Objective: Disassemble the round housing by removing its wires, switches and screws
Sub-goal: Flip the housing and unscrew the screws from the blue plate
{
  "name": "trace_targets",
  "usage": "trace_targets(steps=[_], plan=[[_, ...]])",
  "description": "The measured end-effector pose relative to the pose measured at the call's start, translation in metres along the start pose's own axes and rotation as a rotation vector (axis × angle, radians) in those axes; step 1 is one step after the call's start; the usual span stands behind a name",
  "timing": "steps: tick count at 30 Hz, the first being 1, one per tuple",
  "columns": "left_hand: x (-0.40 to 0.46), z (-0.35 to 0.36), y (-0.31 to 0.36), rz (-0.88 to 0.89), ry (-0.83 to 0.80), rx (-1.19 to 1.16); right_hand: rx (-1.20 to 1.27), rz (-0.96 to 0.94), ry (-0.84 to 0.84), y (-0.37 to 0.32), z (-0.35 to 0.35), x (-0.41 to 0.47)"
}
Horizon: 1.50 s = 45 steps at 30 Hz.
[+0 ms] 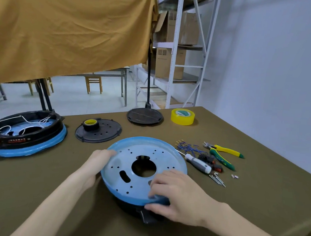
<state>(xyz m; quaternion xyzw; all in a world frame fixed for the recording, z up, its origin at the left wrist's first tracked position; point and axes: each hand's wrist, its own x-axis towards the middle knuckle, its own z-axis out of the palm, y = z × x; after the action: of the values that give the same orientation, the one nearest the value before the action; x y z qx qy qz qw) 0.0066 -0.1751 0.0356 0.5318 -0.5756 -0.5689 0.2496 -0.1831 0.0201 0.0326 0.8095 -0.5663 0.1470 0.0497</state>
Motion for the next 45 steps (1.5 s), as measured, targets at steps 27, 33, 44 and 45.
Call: trace_targets(steps=[27, 33, 44, 45], plan=[[-0.002, -0.060, -0.013, 0.214, 0.151, 0.413, 0.051, 0.315, 0.316, 0.056, -0.026, -0.004], [-0.007, -0.078, -0.007, 0.177, 0.137, 0.311, -0.041, 0.317, 0.306, 0.053, -0.020, -0.011], [0.002, -0.062, -0.026, -0.028, 0.247, -0.365, -0.121, 0.180, -0.066, 0.034, 0.024, 0.006], [0.002, -0.061, -0.027, -0.030, 0.257, -0.401, -0.119, 0.196, -0.084, 0.034, 0.026, 0.007]])
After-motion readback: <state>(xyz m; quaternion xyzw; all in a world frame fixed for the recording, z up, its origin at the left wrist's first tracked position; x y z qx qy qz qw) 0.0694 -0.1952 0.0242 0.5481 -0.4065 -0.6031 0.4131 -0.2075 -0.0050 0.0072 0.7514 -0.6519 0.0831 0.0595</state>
